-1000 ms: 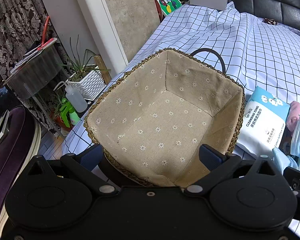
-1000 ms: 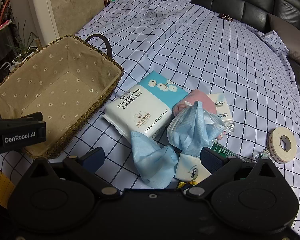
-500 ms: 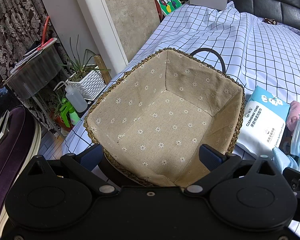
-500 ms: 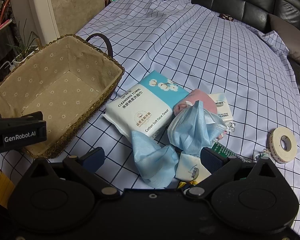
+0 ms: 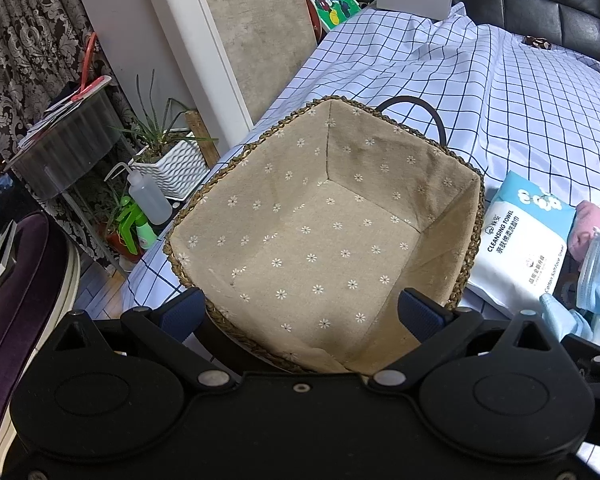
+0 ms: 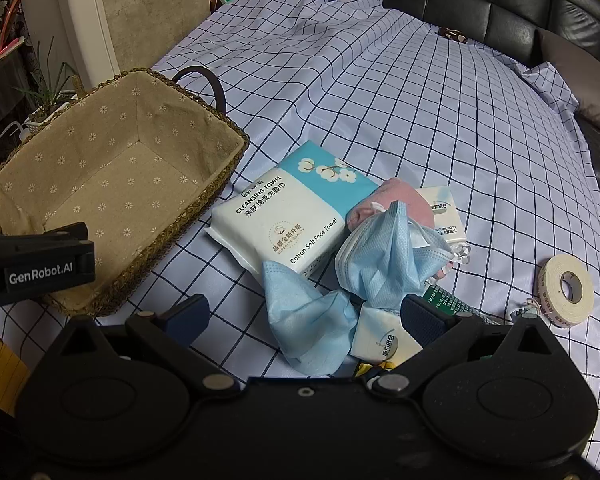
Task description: Organize soft objects
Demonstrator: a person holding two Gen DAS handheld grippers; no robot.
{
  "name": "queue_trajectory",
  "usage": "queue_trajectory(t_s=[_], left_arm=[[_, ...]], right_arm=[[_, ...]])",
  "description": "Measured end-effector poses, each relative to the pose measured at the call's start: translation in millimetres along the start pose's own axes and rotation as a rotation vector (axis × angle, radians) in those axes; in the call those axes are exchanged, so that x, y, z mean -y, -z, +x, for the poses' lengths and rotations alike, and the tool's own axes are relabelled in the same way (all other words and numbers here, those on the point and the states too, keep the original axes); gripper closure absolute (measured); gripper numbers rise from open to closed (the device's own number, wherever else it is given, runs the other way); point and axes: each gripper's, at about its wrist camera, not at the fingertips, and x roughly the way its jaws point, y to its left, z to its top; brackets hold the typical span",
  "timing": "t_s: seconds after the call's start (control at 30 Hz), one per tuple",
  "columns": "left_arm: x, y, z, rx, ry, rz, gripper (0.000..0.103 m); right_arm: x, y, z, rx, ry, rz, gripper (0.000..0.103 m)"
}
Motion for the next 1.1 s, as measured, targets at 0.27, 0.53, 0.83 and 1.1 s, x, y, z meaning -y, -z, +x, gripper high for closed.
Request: queue_trajectory(t_s=[0.27,0.53,0.83,1.1], left_arm=[[1,0,-1,-0.001,0.009,-0.004,0.003],[5,-3,-11,0.012,0.053,-0.011,0.004],[18,-3,-18,0.024,0.092,0.023,0.004],[30,-2,-25,0.025,0.145,0.04,0.006]], right_arm=[[-1,0,0,0.001,0.0,0.001,0.001],[5,0,-5,0.014,-0.005,0.01,0.001],[23,5,-12,0.015,0.022,0.044,0.001],[43,14,-20,0.019,0.038,0.072,0.001]])
